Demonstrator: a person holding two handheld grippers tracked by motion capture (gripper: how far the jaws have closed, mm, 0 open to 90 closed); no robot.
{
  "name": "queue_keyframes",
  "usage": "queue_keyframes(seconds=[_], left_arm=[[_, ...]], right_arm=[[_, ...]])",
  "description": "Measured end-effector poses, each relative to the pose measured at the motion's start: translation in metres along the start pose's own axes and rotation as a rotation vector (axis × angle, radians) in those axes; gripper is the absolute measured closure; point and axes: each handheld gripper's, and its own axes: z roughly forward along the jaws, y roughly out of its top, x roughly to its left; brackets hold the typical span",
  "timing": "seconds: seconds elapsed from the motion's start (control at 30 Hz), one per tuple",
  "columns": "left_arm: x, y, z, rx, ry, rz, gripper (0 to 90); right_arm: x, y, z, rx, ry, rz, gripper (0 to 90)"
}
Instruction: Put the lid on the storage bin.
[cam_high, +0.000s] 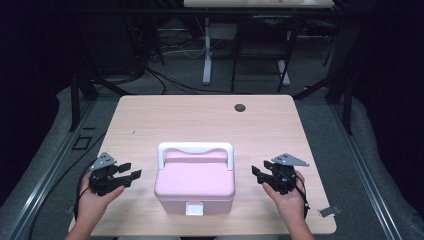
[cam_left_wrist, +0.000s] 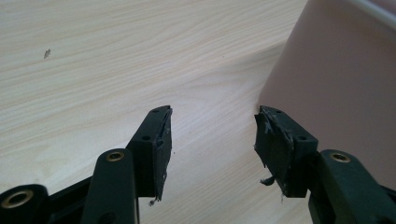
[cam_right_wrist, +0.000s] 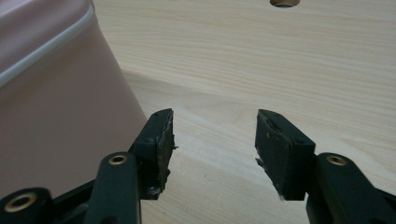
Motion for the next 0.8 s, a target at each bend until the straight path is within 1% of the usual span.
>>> queue_keyframes(seconds=[0.03, 0.07, 0.1, 0.13, 0.17, 0.2, 0.23, 0.27, 0.33, 0.37, 0.4, 0.43, 0.47, 0.5, 0.57, 0.6, 0.63, 0.67, 0.7, 0.73, 0.77, 0.8], left_arm=[[0.001, -0.002, 0.002, 0.002, 0.002, -0.002, 46.2], [0.001, -0.003, 0.003, 0.011, 0.003, -0.005, 46.2], [0.002, -0.004, 0.004, 0.017, 0.003, -0.007, 46.2], [0.002, -0.006, 0.005, 0.02, 0.0, -0.007, 46.2], [0.001, -0.007, 0.007, 0.03, 0.001, -0.005, 46.2], [0.001, -0.008, 0.009, 0.035, 0.008, 0.002, 46.2], [0.001, -0.009, 0.01, 0.039, 0.005, -0.001, 46.1], [0.001, -0.01, 0.011, 0.041, 0.008, 0.001, 46.0], [0.001, -0.011, 0.013, 0.044, 0.008, -0.002, 45.9], [0.001, -0.011, 0.013, 0.048, 0.006, -0.002, 45.9], [0.001, -0.012, 0.014, 0.047, 0.008, -0.002, 45.8], [0.001, -0.012, 0.014, 0.051, 0.011, -0.001, 45.8], [0.002, -0.013, 0.015, 0.05, 0.011, -0.007, 45.9], [0.002, -0.013, 0.015, 0.052, 0.01, -0.007, 45.8], [0.003, -0.014, 0.016, 0.057, 0.008, -0.015, 45.8], [0.003, -0.014, 0.016, 0.057, 0.008, -0.017, 45.8], [0.003, -0.015, 0.017, 0.043, -0.005, -0.034, 45.5], [0.003, -0.015, 0.017, 0.043, -0.005, -0.034, 45.4], [0.003, -0.015, 0.017, 0.029, -0.012, -0.035, 45.2], [0.003, -0.015, 0.017, 0.029, -0.012, -0.035, 44.9], [0.002, -0.015, 0.017, 0.02, -0.014, -0.023, 44.9], [0.001, -0.015, 0.017, 0.022, -0.013, -0.016, 44.7]], right_arm=[[0.001, -0.001, 0.001, -0.003, -0.012, -0.007, 47.2], [0.002, -0.002, 0.003, -0.005, 0.021, -0.019, 47.3], [0.002, -0.002, 0.003, -0.005, 0.021, -0.019, 47.3], [0.004, -0.003, 0.004, -0.003, -0.007, -0.024, 47.3], [0.005, -0.004, 0.005, -0.004, -0.013, -0.027, 47.2], [0.007, -0.005, 0.007, -0.003, 0.009, -0.032, 47.3], [0.008, -0.006, 0.008, -0.003, -0.013, -0.038, 47.2], [0.007, -0.007, 0.009, -0.006, 0.019, -0.04, 47.2], [0.007, -0.008, 0.01, -0.001, 0.021, -0.041, 47.0], [0.008, -0.009, 0.011, 0.005, -0.014, -0.044, 46.9], [0.006, -0.009, 0.012, 0.01, 0.003, -0.044, 46.5], [0.006, -0.01, 0.012, 0.013, -0.001, -0.04, 46.5], [0.006, -0.011, 0.013, 0.017, 0.001, -0.027, 46.5], [0.004, -0.011, 0.014, 0.018, 0.011, -0.021, 46.6], [0.003, -0.012, 0.014, 0.016, 0.005, -0.014, 46.7], [0.003, -0.012, 0.015, 0.014, 0.004, -0.014, 46.2], [0.002, -0.012, 0.015, 0.013, -0.002, -0.021, 45.5], [0.002, -0.012, 0.015, 0.012, -0.008, -0.021, 45.0], [0.001, -0.012, 0.015, 0.012, -0.016, -0.03, 41.1], [0.001, -0.012, 0.015, 0.012, -0.016, -0.03, 41.1], [0.001, -0.013, 0.016, 0.007, -0.029, -0.04, 40.6], [0.001, -0.013, 0.016, 0.008, -0.039, -0.047, 40.5]])
